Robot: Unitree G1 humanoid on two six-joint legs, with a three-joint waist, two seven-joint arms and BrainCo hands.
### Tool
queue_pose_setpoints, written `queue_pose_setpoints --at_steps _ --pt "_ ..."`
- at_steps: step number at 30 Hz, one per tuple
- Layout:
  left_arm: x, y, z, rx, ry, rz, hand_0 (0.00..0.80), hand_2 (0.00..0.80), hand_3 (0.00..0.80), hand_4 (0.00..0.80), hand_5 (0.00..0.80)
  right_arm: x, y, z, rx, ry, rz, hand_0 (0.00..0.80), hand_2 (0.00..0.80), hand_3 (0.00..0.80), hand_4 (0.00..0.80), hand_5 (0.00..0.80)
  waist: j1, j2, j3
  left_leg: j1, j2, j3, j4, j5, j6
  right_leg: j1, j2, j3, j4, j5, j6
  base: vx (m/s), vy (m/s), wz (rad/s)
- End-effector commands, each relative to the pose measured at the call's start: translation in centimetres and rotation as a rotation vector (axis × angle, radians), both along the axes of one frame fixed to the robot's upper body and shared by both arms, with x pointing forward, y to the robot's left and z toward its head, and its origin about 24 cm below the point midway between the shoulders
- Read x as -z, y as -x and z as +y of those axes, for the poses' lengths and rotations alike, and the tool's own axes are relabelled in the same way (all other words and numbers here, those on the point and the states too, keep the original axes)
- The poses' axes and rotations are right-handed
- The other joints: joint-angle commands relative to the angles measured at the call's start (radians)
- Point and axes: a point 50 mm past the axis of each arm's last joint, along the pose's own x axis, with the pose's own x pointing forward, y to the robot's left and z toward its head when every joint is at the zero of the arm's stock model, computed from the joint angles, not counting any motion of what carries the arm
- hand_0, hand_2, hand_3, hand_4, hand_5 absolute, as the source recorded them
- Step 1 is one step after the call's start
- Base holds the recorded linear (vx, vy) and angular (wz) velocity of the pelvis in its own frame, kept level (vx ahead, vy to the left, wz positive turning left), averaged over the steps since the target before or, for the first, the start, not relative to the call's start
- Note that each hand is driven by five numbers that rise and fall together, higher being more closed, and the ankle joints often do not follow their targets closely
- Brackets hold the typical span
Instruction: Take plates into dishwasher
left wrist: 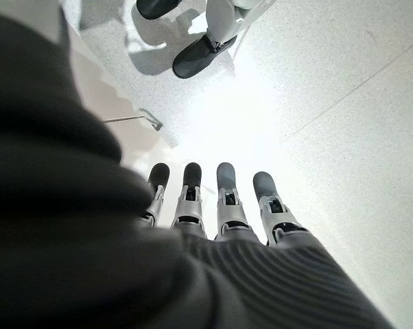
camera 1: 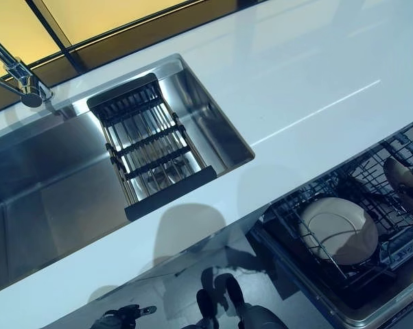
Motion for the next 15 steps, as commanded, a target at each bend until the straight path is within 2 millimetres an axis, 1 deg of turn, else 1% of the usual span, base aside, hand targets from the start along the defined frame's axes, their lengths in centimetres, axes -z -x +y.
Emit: queue_pose_setpoints --at_steps 1,10,15 --pt "0.6 1.0 -0.1 0.001 -0.017 0.063 0.000 0.000 0.000 0.000 0.000 -1.1 -0.8 0.3 -0.009 -0.005 -0.070 0.800 0.800 0.800 0.800 0.800 0.003 -0.022 -0.083 0.012 0.034 -0.006 -0.001 -0.061 -0.041 -0.006 -0.038 -0.038 -0.001 -0.032 0.100 0.000 0.000 0.00" --pt "0.6 1.0 -0.1 0.008 -0.022 0.065 0.000 0.000 0.000 0.000 0.000 0.4 -1.2 0.7 -0.017 -0.071 -0.038 0.800 0.800 0.800 0.800 0.800 -0.002 -0.017 -0.086 0.015 0.040 0.012 -0.001 -0.065 -0.042 -0.013 -0.038 -0.029 -0.001 -0.030 0.104 0.000 0.000 0.00" --pt "0.6 0.9 -0.2 0.012 -0.017 0.059 0.000 0.000 0.000 0.000 0.000 1.4 -0.7 0.3 -0.004 -0.076 -0.003 0.800 0.800 0.800 0.800 0.800 -0.005 -0.015 -0.087 0.020 0.042 0.022 -0.001 -0.069 -0.042 -0.012 -0.039 -0.025 -0.001 -0.031 0.107 0.000 0.000 0.00"
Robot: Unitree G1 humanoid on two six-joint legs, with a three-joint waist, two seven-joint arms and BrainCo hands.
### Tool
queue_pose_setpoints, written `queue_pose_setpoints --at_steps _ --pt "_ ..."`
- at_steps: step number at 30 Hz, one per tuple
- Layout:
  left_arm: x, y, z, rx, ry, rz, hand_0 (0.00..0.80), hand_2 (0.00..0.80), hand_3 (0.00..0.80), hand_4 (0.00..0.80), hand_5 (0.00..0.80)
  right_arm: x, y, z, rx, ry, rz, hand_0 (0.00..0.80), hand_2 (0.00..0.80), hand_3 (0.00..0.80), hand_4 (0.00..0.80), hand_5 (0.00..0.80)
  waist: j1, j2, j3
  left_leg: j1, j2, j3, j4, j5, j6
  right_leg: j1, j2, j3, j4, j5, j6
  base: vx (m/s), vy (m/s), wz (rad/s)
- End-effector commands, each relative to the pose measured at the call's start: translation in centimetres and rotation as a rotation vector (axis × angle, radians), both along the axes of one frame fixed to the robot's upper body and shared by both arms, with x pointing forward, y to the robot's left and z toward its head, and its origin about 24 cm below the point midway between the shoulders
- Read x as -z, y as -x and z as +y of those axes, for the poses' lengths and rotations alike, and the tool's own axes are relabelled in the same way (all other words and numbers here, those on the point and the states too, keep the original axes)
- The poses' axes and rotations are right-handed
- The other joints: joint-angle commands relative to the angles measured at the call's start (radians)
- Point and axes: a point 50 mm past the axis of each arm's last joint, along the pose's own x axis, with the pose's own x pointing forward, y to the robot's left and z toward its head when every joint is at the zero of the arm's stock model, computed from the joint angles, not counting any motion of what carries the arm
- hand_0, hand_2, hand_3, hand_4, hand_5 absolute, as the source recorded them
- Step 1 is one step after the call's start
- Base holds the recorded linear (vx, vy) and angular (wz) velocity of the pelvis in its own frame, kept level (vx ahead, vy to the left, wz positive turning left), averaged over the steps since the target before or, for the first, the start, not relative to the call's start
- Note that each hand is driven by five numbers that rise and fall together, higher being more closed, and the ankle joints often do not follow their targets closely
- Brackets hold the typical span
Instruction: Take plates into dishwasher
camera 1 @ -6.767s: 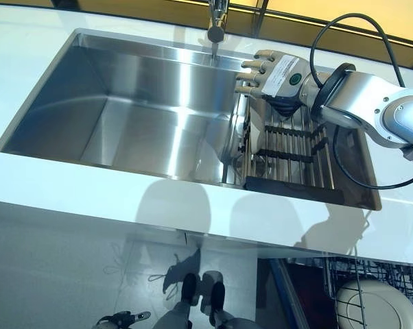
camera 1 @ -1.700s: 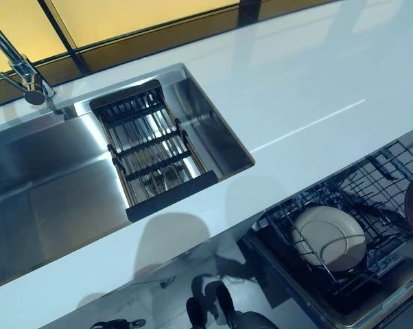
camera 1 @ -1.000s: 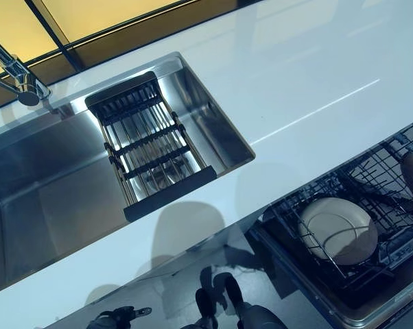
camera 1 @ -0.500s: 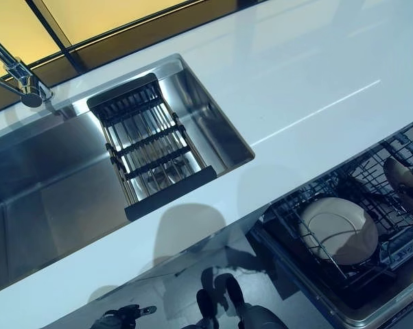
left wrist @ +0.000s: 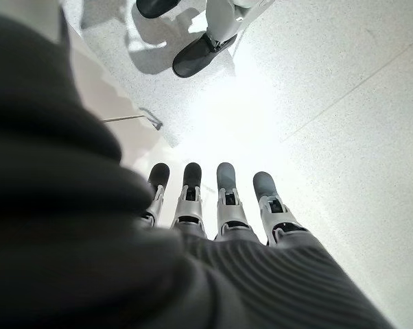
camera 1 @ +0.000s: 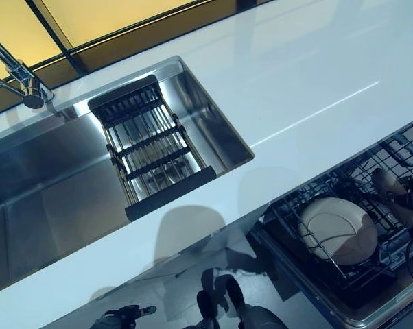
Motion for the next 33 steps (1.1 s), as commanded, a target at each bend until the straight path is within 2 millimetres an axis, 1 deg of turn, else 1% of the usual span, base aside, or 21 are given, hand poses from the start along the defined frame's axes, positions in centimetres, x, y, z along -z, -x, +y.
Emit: queue_pose_setpoints --at_steps 1,7,11,23,29,33 --pt "0.6 0.9 -0.2 0.011 -0.017 0.057 0.000 0.000 0.000 0.000 0.000 -0.9 -0.7 0.0 -0.006 -0.002 -0.049 0.800 0.800 0.800 0.800 0.800 -0.004 -0.015 -0.086 0.015 0.042 0.020 -0.001 -0.069 -0.042 -0.015 -0.039 -0.030 -0.001 -0.031 0.107 0.000 0.000 0.00" --pt "0.4 0.5 -0.2 0.013 -0.022 0.051 0.000 0.000 0.000 0.000 0.000 -0.5 -0.4 -0.7 0.022 0.019 -0.036 0.800 0.800 0.800 0.800 0.800 0.000 -0.006 -0.082 0.011 0.042 0.017 -0.001 -0.067 -0.044 -0.020 -0.042 -0.031 -0.001 -0.030 0.108 0.000 0.000 0.00" --pt "0.4 0.5 -0.3 0.018 -0.019 0.054 0.000 0.000 0.000 0.000 0.000 -0.4 -0.6 -0.7 0.027 0.045 -0.012 0.800 0.800 0.800 0.800 0.800 0.004 0.002 -0.077 0.007 0.040 0.011 -0.001 -0.064 -0.047 -0.023 -0.043 -0.034 -0.001 -0.029 0.108 0.000 0.000 0.00" --pt "0.2 -0.5 -0.6 0.040 -0.016 0.036 0.000 0.000 0.000 0.000 0.000 -0.8 -1.3 -1.2 0.060 0.134 -0.003 0.800 0.800 0.800 0.800 0.800 0.022 0.025 -0.072 -0.005 0.032 -0.006 -0.001 -0.057 -0.050 -0.030 -0.052 -0.050 -0.001 -0.031 0.109 -0.003 -0.001 0.00" --pt "0.2 -0.5 -0.8 0.045 -0.008 0.033 0.000 0.000 0.000 0.000 0.000 -1.0 -1.4 -1.6 0.085 0.152 0.010 0.800 0.800 0.800 0.800 0.800 0.029 0.035 -0.070 -0.011 0.029 -0.015 -0.001 -0.053 -0.051 -0.033 -0.055 -0.056 -0.001 -0.032 0.107 0.000 0.000 0.00" --pt "0.2 -0.5 -0.7 0.047 -0.008 0.035 0.000 0.000 0.000 0.000 0.000 -0.7 -1.3 -1.8 0.101 0.153 0.026 0.800 0.800 0.800 0.800 0.800 0.033 0.035 -0.070 -0.011 0.027 -0.020 -0.001 -0.052 -0.051 -0.030 -0.056 -0.060 -0.001 -0.033 0.108 0.000 0.000 0.00"
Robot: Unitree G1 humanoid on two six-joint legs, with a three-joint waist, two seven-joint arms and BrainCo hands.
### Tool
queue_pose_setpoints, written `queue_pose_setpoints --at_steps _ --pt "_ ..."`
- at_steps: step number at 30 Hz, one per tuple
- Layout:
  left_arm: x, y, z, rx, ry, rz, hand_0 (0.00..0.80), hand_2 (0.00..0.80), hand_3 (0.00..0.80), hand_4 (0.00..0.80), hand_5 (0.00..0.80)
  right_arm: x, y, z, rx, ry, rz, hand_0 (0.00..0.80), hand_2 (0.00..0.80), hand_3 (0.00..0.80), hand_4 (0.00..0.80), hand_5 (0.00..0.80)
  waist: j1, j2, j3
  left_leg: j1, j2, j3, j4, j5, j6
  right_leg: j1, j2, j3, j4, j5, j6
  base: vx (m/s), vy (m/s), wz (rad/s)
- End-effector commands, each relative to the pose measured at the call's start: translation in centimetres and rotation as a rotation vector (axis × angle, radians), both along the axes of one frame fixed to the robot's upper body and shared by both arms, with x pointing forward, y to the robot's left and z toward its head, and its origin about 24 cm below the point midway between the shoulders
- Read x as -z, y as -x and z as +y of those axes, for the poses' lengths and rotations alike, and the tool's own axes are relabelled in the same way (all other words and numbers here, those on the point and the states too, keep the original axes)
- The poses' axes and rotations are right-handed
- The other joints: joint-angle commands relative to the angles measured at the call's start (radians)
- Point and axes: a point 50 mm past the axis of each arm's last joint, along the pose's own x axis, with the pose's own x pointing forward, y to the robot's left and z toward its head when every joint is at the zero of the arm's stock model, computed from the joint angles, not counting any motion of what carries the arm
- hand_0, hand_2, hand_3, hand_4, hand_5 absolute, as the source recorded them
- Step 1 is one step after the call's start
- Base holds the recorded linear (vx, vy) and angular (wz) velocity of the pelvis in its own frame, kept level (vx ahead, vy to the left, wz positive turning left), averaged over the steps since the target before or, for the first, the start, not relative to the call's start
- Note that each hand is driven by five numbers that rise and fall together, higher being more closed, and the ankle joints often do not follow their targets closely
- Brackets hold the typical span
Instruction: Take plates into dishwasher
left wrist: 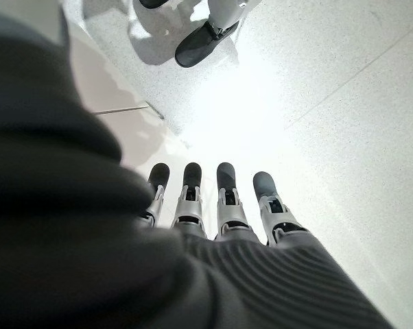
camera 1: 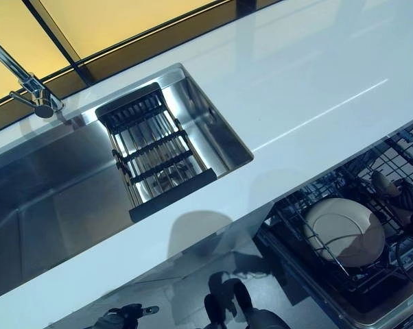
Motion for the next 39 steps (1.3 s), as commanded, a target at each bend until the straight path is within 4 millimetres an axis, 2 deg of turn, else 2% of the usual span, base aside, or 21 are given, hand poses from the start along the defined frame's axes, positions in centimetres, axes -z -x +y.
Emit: queue_pose_setpoints --at_steps 1,8,16,18,19,21,23,25,27,39 --pt "0.2 0.0 -0.2 0.009 -0.008 0.035 0.000 0.000 0.000 0.000 0.000 -1.5 0.2 -1.3 0.066 0.059 -0.034 0.800 0.800 0.800 0.800 0.800 0.026 -0.017 -0.036 0.005 0.028 -0.017 -0.002 -0.054 -0.053 -0.016 -0.054 -0.050 -0.001 -0.036 0.111 0.000 0.000 0.00" --pt "0.1 -0.4 -0.1 0.016 -0.013 0.032 0.000 0.000 0.000 0.000 0.000 -0.2 0.5 -1.6 0.087 0.054 0.005 0.800 0.800 0.800 0.800 0.800 0.032 -0.024 -0.036 0.003 0.029 -0.023 -0.002 -0.051 -0.052 -0.015 -0.054 -0.054 -0.001 -0.033 0.111 -0.001 -0.001 0.01" --pt "0.1 -0.3 0.1 0.013 -0.014 0.030 0.000 0.000 0.000 0.000 0.000 0.2 0.8 -1.8 0.108 0.048 0.015 0.800 0.800 0.800 0.800 0.800 0.035 -0.030 -0.039 0.004 0.028 -0.030 -0.002 -0.052 -0.050 -0.011 -0.054 -0.053 -0.001 -0.033 0.111 0.000 0.000 0.02" --pt "0.1 -0.3 0.1 0.016 -0.014 0.033 0.000 0.000 0.000 0.000 0.000 0.4 0.9 -1.8 0.113 0.038 0.022 0.709 0.709 0.709 0.709 0.709 0.036 -0.034 -0.040 0.007 0.029 -0.030 -0.002 -0.053 -0.049 -0.009 -0.054 -0.053 -0.001 -0.033 0.111 0.000 0.000 0.00" --pt "0.1 -0.3 0.1 0.016 -0.014 0.034 0.000 0.000 0.000 0.000 0.000 0.5 0.9 -1.8 0.116 0.029 0.027 0.618 0.618 0.618 0.618 0.618 0.036 -0.035 -0.040 0.007 0.030 -0.030 -0.002 -0.054 -0.049 -0.008 -0.054 -0.053 -0.001 -0.033 0.111 0.000 0.000 0.00" --pt "0.1 -0.4 0.1 0.015 -0.018 0.034 0.000 0.000 0.000 0.000 0.000 0.8 0.9 -1.7 0.118 0.022 0.036 0.508 0.508 0.508 0.508 0.508 0.036 -0.038 -0.041 0.007 0.030 -0.030 -0.002 -0.054 -0.049 -0.008 -0.053 -0.052 -0.001 -0.032 0.112 0.000 0.000 0.00" --pt "0.0 -0.4 0.1 0.013 -0.021 0.033 0.000 0.000 0.000 0.000 0.000 0.9 0.9 -1.7 0.119 0.023 0.036 0.125 0.125 0.125 0.125 0.125 0.036 -0.040 -0.041 0.007 0.030 -0.030 -0.002 -0.053 -0.048 -0.008 -0.053 -0.050 -0.001 -0.031 0.111 0.000 0.000 0.00" --pt "0.0 -0.5 0.2 0.011 -0.025 0.031 0.000 0.000 0.000 0.000 0.000 0.9 1.0 -1.8 0.123 0.018 0.033 0.119 0.119 0.119 0.119 0.119 0.036 -0.040 -0.040 0.007 0.031 -0.028 -0.002 -0.054 -0.047 -0.009 -0.053 -0.049 -0.001 -0.030 0.111 0.000 0.000 0.00" --pt "-0.1 -0.6 0.3 0.010 -0.026 0.028 0.000 0.000 0.000 0.000 0.000 0.6 0.9 -1.8 0.129 0.019 0.024 0.000 0.000 0.000 0.000 0.000 0.037 -0.041 -0.037 0.005 0.031 -0.028 -0.002 -0.054 -0.047 -0.010 -0.054 -0.050 -0.001 -0.030 0.112 0.000 0.000 0.00" --pt "0.2 0.1 0.4 0.015 -0.022 0.041 0.000 0.000 0.000 0.000 0.000 0.0 1.4 -2.3 0.147 0.031 -0.002 0.000 0.000 0.000 0.000 0.000 0.032 -0.049 -0.044 0.017 0.031 -0.031 -0.002 -0.058 -0.046 -0.001 -0.050 -0.040 -0.001 -0.030 0.111 0.000 0.000 0.00"
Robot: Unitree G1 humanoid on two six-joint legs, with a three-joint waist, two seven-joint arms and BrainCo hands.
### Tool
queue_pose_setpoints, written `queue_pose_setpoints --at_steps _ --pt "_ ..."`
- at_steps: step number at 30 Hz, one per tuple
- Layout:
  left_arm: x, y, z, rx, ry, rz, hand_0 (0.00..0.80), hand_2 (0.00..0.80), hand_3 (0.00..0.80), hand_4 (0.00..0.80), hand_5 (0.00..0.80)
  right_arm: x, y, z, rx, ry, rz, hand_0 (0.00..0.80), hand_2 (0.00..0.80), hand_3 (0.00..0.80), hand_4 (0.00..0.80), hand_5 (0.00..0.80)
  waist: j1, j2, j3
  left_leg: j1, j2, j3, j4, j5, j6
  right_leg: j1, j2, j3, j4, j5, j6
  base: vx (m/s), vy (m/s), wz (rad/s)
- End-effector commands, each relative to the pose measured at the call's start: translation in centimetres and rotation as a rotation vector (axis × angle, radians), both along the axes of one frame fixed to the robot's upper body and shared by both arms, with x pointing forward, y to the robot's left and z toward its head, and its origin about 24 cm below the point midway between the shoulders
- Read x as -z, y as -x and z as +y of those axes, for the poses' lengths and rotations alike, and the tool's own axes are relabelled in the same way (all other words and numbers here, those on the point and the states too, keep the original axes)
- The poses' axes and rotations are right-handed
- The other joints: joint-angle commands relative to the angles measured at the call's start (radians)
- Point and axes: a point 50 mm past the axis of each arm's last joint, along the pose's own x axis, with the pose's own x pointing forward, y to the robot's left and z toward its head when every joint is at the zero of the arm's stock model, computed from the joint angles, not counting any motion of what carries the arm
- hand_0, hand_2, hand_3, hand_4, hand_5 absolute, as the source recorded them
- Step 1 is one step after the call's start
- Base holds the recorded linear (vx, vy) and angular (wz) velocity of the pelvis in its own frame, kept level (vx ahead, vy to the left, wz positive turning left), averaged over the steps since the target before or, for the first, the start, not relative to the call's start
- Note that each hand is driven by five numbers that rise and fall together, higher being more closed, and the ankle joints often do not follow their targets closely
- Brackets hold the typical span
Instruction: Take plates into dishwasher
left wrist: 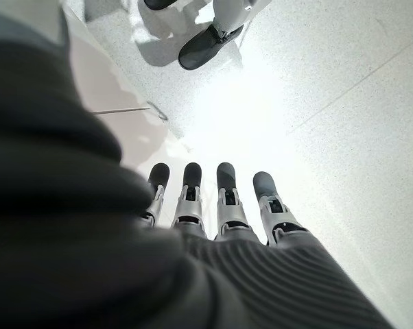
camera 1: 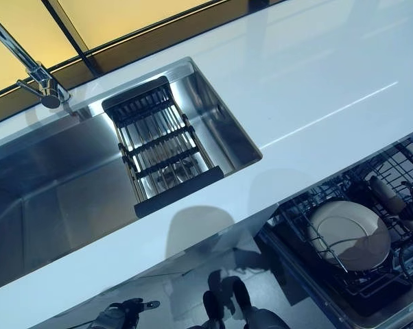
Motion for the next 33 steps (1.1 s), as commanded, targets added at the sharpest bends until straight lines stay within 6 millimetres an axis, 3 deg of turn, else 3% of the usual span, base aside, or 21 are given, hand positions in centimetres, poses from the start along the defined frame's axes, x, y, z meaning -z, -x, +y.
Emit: queue_pose_setpoints --at_steps 1,7,12,26,33 --pt "0.5 1.1 0.4 0.005 -0.021 0.062 0.000 0.000 0.000 0.000 0.000 -1.3 0.4 -0.8 0.050 0.025 -0.071 0.000 0.000 0.000 0.000 0.000 0.010 -0.034 -0.060 0.020 0.034 -0.016 -0.001 -0.063 -0.047 -0.002 -0.046 -0.016 -0.002 -0.030 0.111 0.000 0.000 0.00" --pt "0.6 1.4 0.6 -0.006 -0.022 0.073 0.000 0.000 0.000 0.000 0.000 -3.3 0.8 -1.3 0.062 0.060 -0.127 0.000 0.000 0.000 0.000 0.000 -0.005 -0.052 -0.067 0.029 0.040 -0.009 -0.001 -0.068 -0.048 0.005 -0.040 -0.004 -0.002 -0.030 0.112 0.029 0.026 0.00" --pt "0.8 2.6 1.3 -0.020 -0.074 0.133 0.000 0.000 0.000 0.000 0.000 -4.4 2.1 -1.9 0.066 0.073 -0.114 0.000 0.000 0.000 0.000 0.000 -0.023 -0.089 -0.084 0.041 0.047 -0.001 -0.001 -0.075 -0.046 0.016 -0.030 0.010 -0.002 -0.030 0.111 0.056 0.038 0.00" --pt "1.4 4.9 2.0 -0.088 -0.150 0.222 0.000 0.000 0.000 0.000 0.000 -5.9 6.4 -4.7 0.199 0.059 -0.168 0.000 0.000 0.000 0.000 0.000 -0.048 -0.179 -0.161 0.071 0.059 0.017 -0.001 -0.091 -0.044 0.048 -0.009 0.044 -0.002 -0.030 0.112 0.057 0.034 -0.04" --pt "1.4 5.7 2.5 -0.115 -0.170 0.239 0.000 0.000 0.000 0.000 0.000 -5.3 9.5 -6.8 0.345 -0.002 -0.154 0.000 0.000 0.000 0.000 0.000 -0.049 -0.208 -0.206 0.098 0.077 0.022 -0.001 -0.094 -0.045 0.079 0.002 0.049 0.002 -0.039 0.101 0.066 -0.018 -0.01"
